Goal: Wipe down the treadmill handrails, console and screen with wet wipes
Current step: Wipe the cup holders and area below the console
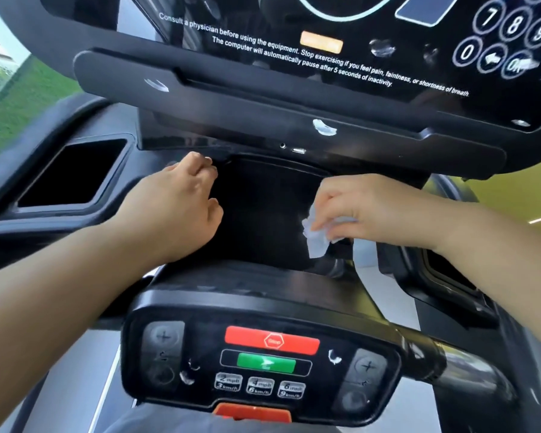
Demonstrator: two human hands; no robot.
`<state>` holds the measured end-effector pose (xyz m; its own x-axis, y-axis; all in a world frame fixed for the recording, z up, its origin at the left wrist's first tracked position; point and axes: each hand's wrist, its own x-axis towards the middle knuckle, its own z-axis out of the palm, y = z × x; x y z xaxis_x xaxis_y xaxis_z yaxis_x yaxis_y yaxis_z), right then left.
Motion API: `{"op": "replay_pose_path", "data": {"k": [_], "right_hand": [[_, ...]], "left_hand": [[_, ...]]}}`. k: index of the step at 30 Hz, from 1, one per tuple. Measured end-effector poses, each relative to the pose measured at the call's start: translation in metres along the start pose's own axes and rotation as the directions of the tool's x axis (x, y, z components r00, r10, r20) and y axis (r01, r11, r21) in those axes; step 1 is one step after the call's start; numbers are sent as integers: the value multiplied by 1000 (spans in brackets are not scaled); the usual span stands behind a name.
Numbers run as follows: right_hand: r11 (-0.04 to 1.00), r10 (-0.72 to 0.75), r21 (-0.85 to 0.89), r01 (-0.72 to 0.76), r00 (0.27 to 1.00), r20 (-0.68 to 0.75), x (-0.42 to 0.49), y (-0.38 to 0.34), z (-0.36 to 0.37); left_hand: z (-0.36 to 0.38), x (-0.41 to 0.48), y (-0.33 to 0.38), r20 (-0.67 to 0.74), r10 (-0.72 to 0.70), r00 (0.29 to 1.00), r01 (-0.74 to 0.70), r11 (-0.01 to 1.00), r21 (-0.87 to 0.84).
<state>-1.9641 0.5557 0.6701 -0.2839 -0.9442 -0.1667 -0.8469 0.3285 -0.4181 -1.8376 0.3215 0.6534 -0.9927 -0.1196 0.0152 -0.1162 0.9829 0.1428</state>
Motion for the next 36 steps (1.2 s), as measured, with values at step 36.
{"op": "replay_pose_path", "data": {"k": [36], "right_hand": [[969,-141,238,72,947,287,25,-35,11]], "left_hand": [[-3,0,-10,-30,-62,998,57,988,-147]]}}
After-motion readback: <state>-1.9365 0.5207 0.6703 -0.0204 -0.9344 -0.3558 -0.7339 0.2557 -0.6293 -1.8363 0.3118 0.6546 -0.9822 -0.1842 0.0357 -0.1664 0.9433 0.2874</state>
